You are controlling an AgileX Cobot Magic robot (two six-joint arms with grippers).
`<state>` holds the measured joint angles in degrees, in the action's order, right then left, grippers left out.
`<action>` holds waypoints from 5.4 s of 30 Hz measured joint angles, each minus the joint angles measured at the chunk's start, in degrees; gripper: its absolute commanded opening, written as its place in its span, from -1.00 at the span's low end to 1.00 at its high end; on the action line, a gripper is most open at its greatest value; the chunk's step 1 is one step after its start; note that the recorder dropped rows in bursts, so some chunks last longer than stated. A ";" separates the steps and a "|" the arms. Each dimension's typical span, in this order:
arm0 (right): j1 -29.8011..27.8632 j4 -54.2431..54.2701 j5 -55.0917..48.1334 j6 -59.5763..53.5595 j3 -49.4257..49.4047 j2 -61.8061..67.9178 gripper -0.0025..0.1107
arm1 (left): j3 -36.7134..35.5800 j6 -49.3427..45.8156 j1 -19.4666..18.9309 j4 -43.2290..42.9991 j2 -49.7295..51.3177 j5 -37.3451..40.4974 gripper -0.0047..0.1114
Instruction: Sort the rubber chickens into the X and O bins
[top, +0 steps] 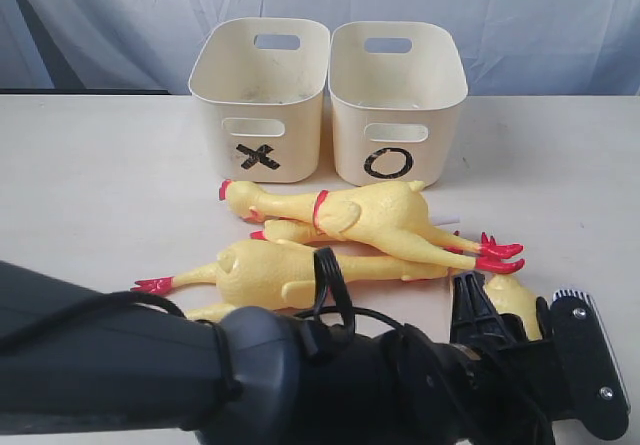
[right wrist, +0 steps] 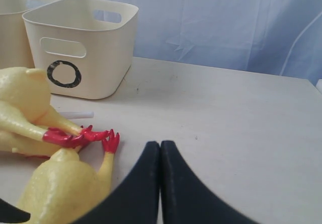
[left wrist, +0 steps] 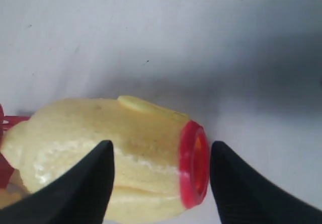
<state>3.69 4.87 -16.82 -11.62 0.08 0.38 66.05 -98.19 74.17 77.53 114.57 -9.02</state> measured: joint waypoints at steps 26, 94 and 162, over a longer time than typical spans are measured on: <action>0.00 0.00 0.00 0.00 0.00 0.00 -0.97 | 8.06 29.44 0.00 21.71 0.00 -10.67 0.02; 0.00 0.00 0.00 0.00 0.00 0.00 -0.97 | 8.66 43.35 -1.52 22.27 5.76 -12.75 0.90; 0.00 0.00 0.00 0.10 0.00 0.00 -0.97 | 8.77 43.38 -2.60 18.25 8.07 -9.82 -0.67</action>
<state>3.69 4.87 -16.82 -11.52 0.08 0.38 74.82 -54.81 71.56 95.77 122.64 -18.84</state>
